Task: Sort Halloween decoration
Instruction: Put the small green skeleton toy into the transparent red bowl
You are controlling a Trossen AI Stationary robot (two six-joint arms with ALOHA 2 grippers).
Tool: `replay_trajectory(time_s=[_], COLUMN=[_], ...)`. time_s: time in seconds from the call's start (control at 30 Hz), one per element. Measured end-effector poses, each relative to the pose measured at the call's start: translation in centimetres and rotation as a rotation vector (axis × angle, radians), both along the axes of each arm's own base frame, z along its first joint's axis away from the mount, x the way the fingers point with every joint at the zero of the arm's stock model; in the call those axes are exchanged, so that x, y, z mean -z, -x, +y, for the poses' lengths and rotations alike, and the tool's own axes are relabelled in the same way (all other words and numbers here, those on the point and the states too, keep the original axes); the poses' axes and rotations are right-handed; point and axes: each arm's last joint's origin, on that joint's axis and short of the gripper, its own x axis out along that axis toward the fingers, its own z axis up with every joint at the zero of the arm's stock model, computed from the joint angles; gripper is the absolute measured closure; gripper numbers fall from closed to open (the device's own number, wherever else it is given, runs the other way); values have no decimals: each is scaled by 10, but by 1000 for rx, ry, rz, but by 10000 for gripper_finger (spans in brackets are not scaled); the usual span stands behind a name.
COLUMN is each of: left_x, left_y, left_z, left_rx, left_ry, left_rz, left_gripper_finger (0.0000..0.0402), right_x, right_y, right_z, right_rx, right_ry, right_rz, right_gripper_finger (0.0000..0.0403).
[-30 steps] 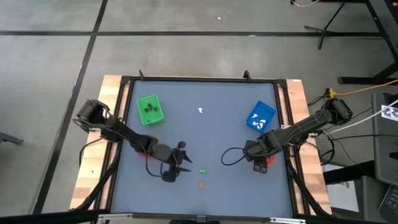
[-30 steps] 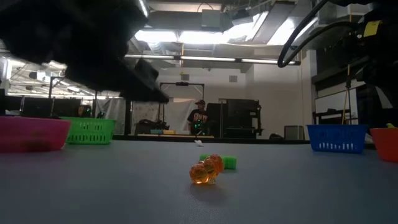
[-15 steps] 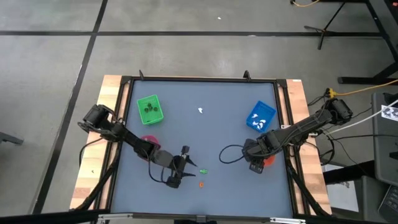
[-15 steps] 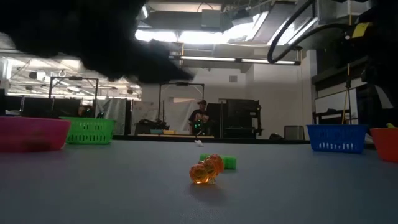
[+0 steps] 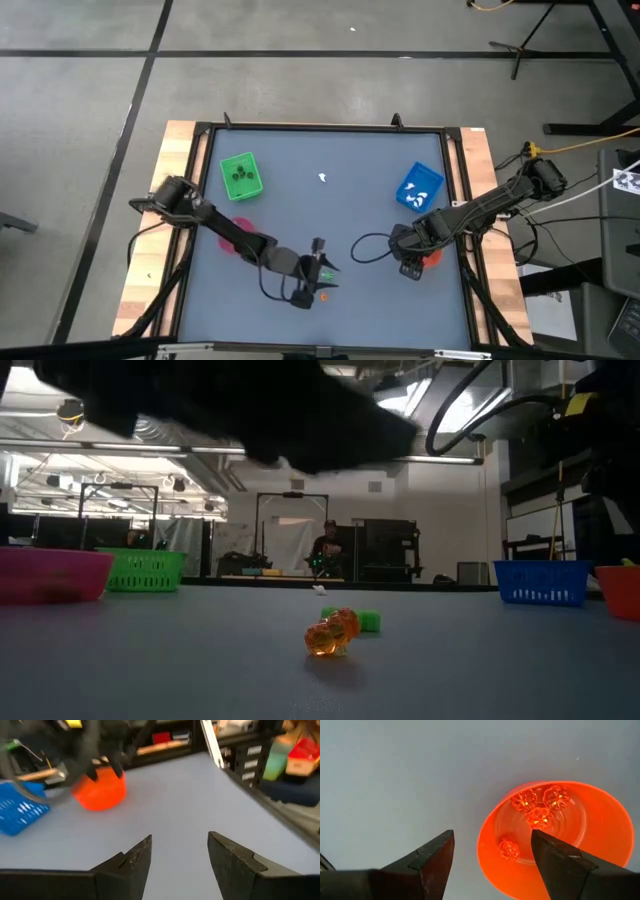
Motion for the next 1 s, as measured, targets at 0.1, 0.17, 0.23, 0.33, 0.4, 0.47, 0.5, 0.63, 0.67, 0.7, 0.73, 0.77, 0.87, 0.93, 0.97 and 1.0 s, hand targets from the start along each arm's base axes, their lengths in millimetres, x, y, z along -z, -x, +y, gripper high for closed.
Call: replay_trajectory(time_s=[0.1, 0.17, 0.23, 0.33, 0.4, 0.47, 0.5, 0.63, 0.67, 0.7, 0.73, 0.77, 0.87, 0.93, 0.97, 1.0], left_x=[21, 31, 39, 49, 54, 59, 59, 62, 62, 62, 62, 63, 63, 63, 63, 63], left_y=[-8, -10, -10, -8, -6, -4, -4, -3, -3, -3, -3, -3, -3, -2, -2, -2], left_z=[-3, -4, -3, 1, 4, 8, 9, 13, 14, 14, 14, 14, 14, 14, 14, 14], left_rx=[-1, -9, -40, -94, -118, -141, -147, -173, -171, -165, -157, -152, -151, -149, -148, -147], left_ry=[-19, -25, -29, -32, -27, -14, -12, 21, 39, 51, 57, 59, 58, 58, 58, 58], left_rz=[46, 71, 106, 197, 260, 312, 325, 374, 381, 389, 394, 397, 400, 403, 404, 405], left_gripper_finger=[224, 224, 224, 224, 224, 224, 224, 224, 224, 224, 224, 225, 233, 241, 246, 252], right_x=[0, 0, 0, 0, 0, 0, 0, 0, 0, 0, 0, 0, 0, 0, 0, 0], right_y=[0, 0, 0, -1, -1, -1, -1, -1, -1, -1, -1, -1, -1, -1, -1, -1], right_z=[0, 0, 0, 0, 0, 0, 0, 0, 0, 0, 0, 0, 1, 1, 1, 0], right_rx=[0, 0, 0, 0, 0, 0, -1, 0, 0, 0, 0, 0, -1, -1, -1, -1], right_ry=[-1, -2, -2, -3, -2, -3, -3, -3, -4, -4, -4, -4, -5, -5, -5, -5], right_rz=[-3, -4, -5, -6, -6, -6, -6, -7, -9, -10, -10, -10, -11, -12, -12, -13], right_gripper_finger=[139, 139, 139, 139, 139, 139, 139, 139, 139, 139, 139, 139, 139, 139, 139, 139])
